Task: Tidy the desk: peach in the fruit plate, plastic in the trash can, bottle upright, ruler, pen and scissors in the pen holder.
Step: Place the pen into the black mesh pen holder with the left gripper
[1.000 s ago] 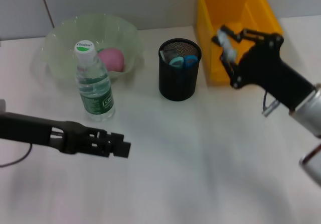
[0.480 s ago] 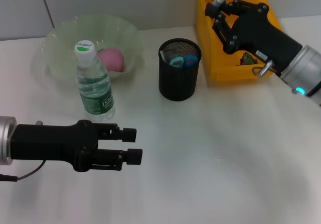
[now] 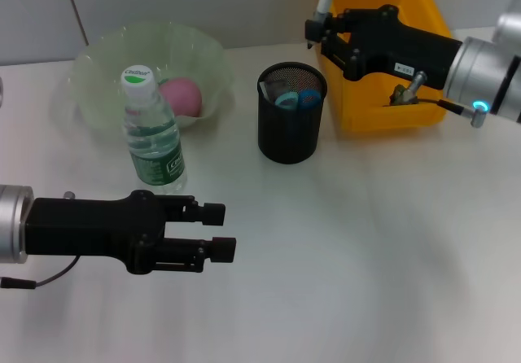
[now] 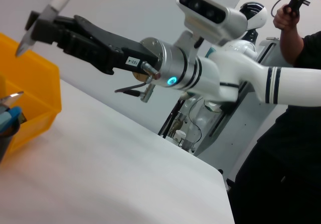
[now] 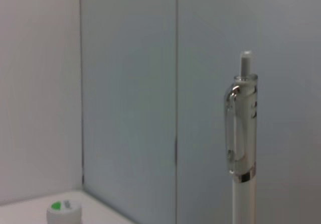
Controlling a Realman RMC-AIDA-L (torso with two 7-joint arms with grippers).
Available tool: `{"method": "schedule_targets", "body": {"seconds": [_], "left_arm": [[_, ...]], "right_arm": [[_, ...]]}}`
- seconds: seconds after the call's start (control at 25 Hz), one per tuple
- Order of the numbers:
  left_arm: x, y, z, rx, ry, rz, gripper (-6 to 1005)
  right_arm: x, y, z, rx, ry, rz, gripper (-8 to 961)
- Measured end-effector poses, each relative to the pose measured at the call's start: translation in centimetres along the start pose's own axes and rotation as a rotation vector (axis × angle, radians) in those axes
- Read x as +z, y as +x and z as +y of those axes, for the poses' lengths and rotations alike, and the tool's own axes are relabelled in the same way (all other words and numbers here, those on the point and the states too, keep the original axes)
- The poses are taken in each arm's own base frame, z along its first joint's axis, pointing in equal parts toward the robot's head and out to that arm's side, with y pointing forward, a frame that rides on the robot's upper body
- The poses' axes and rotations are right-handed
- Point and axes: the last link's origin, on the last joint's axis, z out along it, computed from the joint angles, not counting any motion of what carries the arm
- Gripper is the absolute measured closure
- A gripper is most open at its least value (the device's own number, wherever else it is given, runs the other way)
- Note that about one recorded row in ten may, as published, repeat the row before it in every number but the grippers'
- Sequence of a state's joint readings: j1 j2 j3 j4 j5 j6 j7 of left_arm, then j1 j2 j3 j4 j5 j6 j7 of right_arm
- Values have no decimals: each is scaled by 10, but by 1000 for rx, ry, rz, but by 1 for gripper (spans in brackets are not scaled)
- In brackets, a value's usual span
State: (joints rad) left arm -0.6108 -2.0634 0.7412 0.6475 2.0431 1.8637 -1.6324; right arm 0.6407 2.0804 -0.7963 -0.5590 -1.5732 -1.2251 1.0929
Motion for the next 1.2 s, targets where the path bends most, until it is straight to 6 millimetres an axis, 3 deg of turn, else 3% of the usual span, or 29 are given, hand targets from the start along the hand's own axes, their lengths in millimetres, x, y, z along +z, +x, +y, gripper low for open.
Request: {"method": "schedule_targets", "body": {"seconds": [0.44,1.2], "left_arm": [[7,1,0,-16,-19,3,310],[12,0,-4,-67,-9,7,311]], "right_arm": [[5,-19,-7,32,-15,181,820],[40,-8,-6,18,46,294,821]]}}
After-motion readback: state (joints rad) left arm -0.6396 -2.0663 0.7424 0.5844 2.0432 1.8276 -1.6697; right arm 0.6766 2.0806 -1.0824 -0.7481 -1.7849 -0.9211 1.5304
